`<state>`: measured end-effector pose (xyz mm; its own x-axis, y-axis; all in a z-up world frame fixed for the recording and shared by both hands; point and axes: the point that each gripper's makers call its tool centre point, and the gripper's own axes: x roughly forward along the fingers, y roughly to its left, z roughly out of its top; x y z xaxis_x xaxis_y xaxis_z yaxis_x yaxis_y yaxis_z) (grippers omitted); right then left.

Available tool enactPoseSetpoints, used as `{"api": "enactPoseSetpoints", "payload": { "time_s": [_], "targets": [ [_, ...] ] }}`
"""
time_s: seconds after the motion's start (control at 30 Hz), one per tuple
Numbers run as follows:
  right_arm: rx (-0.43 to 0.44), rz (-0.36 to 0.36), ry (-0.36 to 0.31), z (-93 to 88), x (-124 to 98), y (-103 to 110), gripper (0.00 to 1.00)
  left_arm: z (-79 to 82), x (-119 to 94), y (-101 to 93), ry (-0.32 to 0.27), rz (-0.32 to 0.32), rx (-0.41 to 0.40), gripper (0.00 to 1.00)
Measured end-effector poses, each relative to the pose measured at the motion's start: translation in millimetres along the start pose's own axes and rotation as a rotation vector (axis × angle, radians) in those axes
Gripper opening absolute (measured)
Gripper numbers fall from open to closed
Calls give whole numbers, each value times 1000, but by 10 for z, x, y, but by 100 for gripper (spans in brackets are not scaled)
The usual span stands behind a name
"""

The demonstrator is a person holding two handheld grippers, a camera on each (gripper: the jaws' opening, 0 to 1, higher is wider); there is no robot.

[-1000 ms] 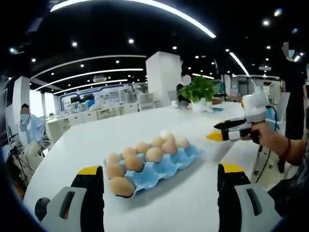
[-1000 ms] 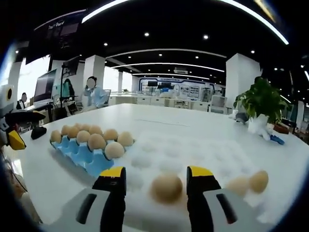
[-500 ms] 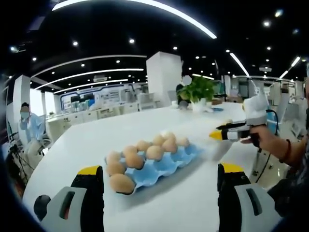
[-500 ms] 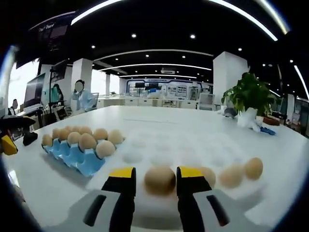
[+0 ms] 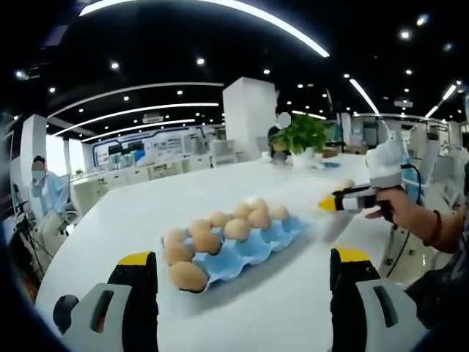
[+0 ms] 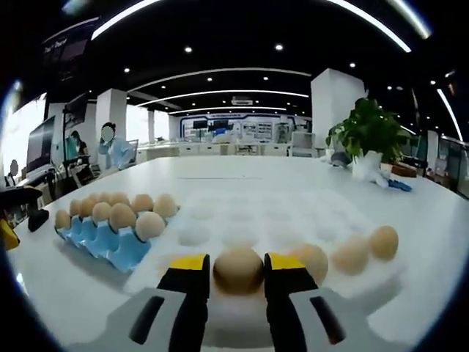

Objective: Place the egg into an empty slot of the egg tray after lifting it from the table, then release the egg inside the slot.

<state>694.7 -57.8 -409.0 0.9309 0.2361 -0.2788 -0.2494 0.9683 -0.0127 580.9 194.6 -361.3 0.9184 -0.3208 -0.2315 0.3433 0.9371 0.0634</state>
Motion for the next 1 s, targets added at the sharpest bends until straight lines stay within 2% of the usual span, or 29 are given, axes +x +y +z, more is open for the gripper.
{"api": "enactPoseSetpoints", "payload": {
  "time_s": [0.4, 0.87, 0.93, 1.0],
  "targets": [
    [28, -22, -8, -13, -16, -19, 28, -7, -21, 9, -1, 8, 0, 99],
    [45, 9, -26, -3, -63, -10, 28, 5, -59, 9, -11, 19, -6, 99],
    [52, 20, -57, 36, -80, -5, 28, 5, -58, 6, -11, 18, -6, 99],
    [59, 21, -55, 50, -101, -11, 28, -3, -51, 7, -8, 18, -6, 99]
  ]
}}
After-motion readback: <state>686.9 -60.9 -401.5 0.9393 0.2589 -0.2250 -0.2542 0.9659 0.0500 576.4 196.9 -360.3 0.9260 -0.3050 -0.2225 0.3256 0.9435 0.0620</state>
